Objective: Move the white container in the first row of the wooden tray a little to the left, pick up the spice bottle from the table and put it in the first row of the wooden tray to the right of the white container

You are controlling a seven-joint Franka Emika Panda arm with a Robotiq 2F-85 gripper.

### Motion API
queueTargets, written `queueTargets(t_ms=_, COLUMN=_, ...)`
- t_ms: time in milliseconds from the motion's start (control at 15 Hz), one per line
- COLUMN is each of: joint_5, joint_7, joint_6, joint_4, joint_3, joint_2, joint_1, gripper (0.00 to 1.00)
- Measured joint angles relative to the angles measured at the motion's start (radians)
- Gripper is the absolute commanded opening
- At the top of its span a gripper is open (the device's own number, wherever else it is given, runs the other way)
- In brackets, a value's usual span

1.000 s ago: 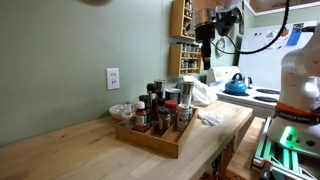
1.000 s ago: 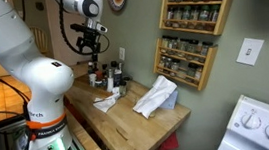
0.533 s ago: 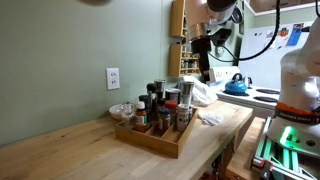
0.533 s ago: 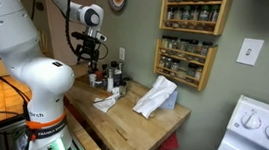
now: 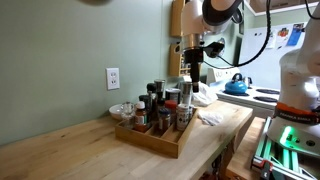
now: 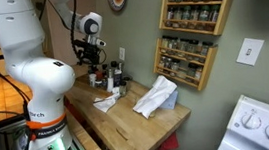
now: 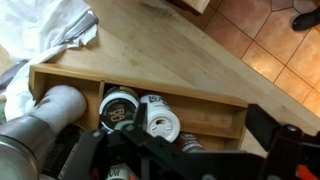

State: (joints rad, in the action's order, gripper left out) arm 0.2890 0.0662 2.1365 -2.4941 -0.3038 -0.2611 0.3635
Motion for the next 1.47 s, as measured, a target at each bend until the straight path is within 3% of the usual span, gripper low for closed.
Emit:
queueTargets(t_ms=667, joint_5=0.001, joint_7=0.011, joint_6=0.008, joint_4=0.004, joint_3=-0.001, joint_2=0.003, joint_1=0.003, gripper=1.0)
queueTargets(t_ms=1467, joint_5=-0.095, joint_7=0.006, joint_6=0.197, joint_4=-0.006, joint_3=-0.023, joint_2=0.097, joint_1=0.004, gripper=1.0)
